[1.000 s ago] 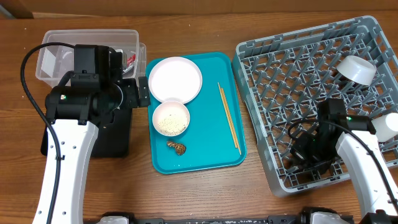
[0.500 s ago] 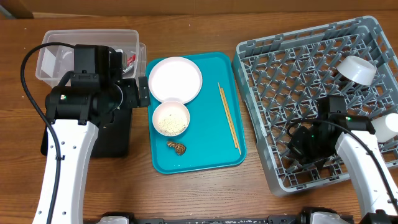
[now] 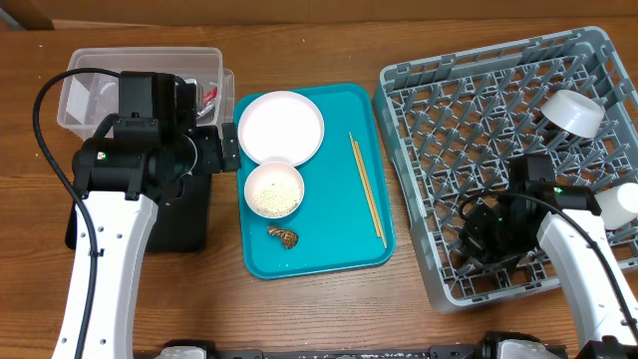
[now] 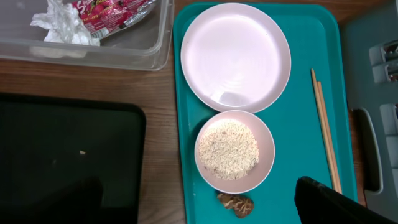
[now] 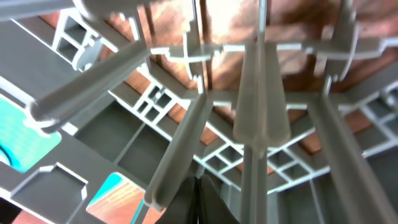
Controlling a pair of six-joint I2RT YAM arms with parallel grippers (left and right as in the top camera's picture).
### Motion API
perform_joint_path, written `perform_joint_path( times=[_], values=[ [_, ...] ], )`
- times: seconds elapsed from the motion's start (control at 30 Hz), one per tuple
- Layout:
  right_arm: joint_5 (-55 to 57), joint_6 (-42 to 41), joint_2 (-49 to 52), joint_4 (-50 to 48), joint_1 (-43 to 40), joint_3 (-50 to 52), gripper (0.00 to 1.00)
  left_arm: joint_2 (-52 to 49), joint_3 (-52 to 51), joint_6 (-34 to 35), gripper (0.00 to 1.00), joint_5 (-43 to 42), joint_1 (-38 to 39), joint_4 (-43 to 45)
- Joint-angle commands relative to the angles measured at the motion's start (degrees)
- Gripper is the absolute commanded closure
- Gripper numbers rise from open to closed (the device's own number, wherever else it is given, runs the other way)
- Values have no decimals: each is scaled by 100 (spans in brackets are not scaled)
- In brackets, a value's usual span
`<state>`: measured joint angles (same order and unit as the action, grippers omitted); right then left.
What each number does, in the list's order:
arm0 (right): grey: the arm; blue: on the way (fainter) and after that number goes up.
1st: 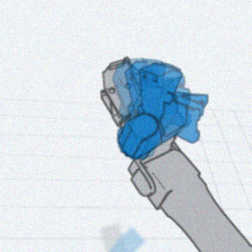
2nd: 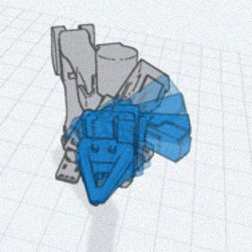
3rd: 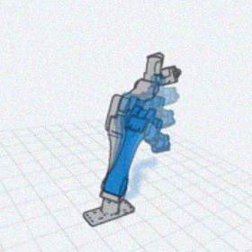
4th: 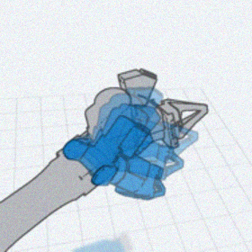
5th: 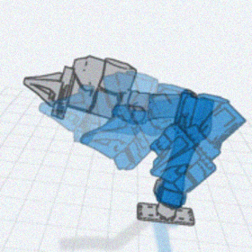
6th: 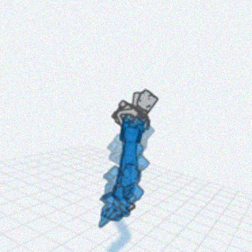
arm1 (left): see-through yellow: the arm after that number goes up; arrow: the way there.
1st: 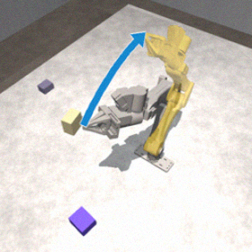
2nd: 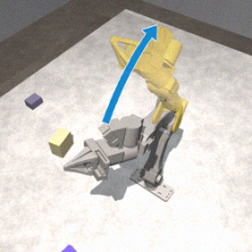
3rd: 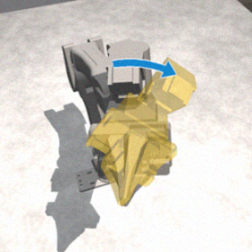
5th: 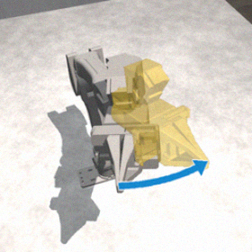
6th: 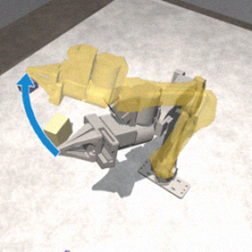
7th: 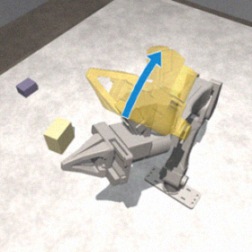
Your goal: Sort waste into correct bins and load items into the dishwasher
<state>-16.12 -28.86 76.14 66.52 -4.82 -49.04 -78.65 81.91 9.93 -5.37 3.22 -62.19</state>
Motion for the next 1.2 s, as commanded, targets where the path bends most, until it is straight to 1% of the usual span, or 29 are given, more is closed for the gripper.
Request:
perform_joint_path(
  times=[0.0, 0.17, 0.4, 0.7, 1.17],
  values=[
    [-70, 33, -52, -201, 33, 35, 96, -9, 44, -7, 0, -83, -20, -13],
    [-72, 11, -52, -417, 33, 35, 96, -9, 44, -4, 0, -85, -20, -13],
    [-76, 15, -52, -433, 33, 35, 96, -9, 44, -4, 0, -85, -20, -15],
    [-74, 15, -52, 192, 33, 35, 96, -9, 44, -4, 0, -85, -20, -17],
    [-457, 11, -48, -634, 37, 35, 96, -9, 44, -7, 0, -83, -20, -48]
  ],
)
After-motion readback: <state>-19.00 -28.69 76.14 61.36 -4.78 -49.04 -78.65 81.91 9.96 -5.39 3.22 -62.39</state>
